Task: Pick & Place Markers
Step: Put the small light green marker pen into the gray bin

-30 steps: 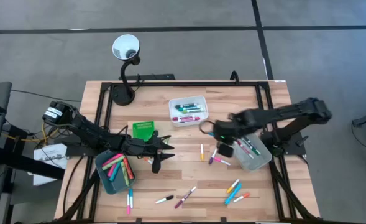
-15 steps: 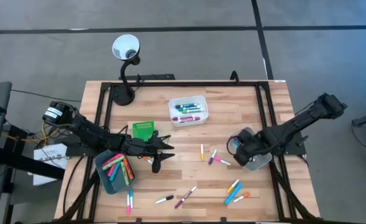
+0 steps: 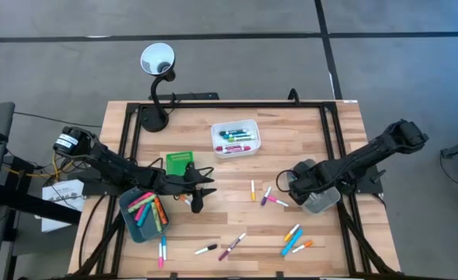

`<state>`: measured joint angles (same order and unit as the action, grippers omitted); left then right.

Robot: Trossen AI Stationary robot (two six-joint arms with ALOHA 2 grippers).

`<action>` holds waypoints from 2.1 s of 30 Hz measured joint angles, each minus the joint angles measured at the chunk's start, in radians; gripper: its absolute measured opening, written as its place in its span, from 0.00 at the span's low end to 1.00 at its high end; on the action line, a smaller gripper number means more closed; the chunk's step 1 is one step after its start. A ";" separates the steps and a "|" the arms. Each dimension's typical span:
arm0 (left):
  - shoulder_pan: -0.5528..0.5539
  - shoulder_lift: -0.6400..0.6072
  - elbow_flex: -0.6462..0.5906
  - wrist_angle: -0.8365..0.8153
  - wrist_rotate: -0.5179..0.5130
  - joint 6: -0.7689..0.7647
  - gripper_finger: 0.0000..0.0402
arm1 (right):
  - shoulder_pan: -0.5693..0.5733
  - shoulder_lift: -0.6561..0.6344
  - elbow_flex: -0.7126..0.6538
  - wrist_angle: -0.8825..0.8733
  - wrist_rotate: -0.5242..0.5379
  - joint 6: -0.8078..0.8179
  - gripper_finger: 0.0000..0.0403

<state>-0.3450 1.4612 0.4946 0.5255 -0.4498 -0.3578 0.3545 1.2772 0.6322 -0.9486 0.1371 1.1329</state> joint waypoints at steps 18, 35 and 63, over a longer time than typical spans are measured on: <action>0.231 0.040 0.258 -0.698 0.184 -0.199 0.43 | 0.046 0.004 0.398 0.022 0.509 -0.385 0.33; 0.234 0.214 0.285 -0.742 0.289 -0.155 0.42 | -0.108 0.004 0.131 0.918 0.148 -0.975 0.30; 0.186 0.101 0.288 -0.655 0.144 -0.026 0.08 | -0.136 0.226 0.134 1.168 0.119 -1.112 0.35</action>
<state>-0.1595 1.5624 0.7822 -0.1295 -0.3061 -0.3835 0.2187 1.5029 0.7666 0.2192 0.2561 0.0211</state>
